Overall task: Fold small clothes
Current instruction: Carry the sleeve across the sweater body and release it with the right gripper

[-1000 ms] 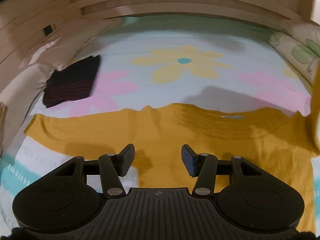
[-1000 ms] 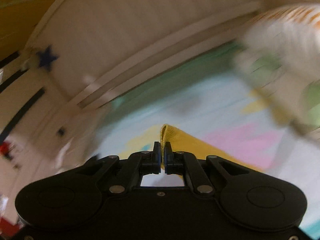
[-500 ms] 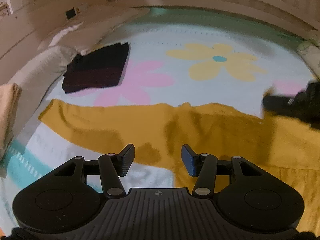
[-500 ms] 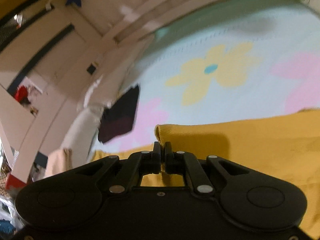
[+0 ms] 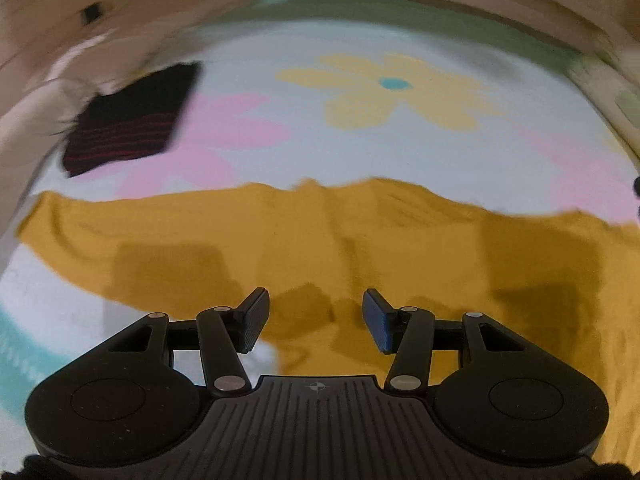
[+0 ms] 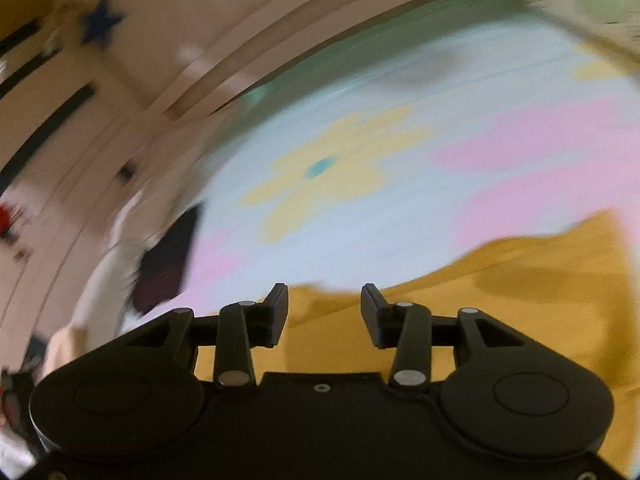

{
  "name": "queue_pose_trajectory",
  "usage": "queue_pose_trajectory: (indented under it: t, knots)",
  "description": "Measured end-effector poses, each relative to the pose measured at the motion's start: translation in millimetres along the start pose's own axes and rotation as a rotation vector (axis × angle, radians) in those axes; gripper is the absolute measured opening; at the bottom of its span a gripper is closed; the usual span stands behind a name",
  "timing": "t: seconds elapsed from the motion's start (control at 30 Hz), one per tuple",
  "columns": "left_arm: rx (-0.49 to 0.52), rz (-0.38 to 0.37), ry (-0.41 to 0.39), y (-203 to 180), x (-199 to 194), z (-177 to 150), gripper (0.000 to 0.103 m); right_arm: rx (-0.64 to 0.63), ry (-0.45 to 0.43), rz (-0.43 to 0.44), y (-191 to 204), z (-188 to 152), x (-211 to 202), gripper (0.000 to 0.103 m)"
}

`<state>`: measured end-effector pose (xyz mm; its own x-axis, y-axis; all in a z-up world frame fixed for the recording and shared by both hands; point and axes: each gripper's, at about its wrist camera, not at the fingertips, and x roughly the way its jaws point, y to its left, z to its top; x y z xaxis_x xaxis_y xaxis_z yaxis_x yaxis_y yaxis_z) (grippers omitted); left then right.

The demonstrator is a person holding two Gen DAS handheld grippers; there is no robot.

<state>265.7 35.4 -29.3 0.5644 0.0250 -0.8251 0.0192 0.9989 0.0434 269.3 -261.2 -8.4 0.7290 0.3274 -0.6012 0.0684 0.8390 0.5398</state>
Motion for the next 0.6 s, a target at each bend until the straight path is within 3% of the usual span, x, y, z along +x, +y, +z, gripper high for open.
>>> queue_pose_trajectory:
  t: [0.2, 0.3, 0.43, 0.57, 0.6]
  knots:
    - [0.099, -0.017, 0.046, -35, 32, -6, 0.050, 0.044, -0.056, -0.246, -87, 12, -23, 0.052]
    - [0.074, -0.026, 0.108, -33, 50, -10, 0.052, 0.112, -0.058, -0.240, -109, 12, -19, 0.052]
    - [0.011, -0.078, 0.103, -18, 50, -12, 0.053, 0.185, -0.065, -0.181, -122, 10, -6, 0.052]
    - [0.027, -0.071, 0.095, -15, 49, -14, 0.053, 0.189, -0.034, -0.198, -123, 2, 12, 0.052]
    - [0.036, -0.065, 0.092, -16, 48, -14, 0.053, 0.176, -0.041, -0.199, -121, -1, 14, 0.044]
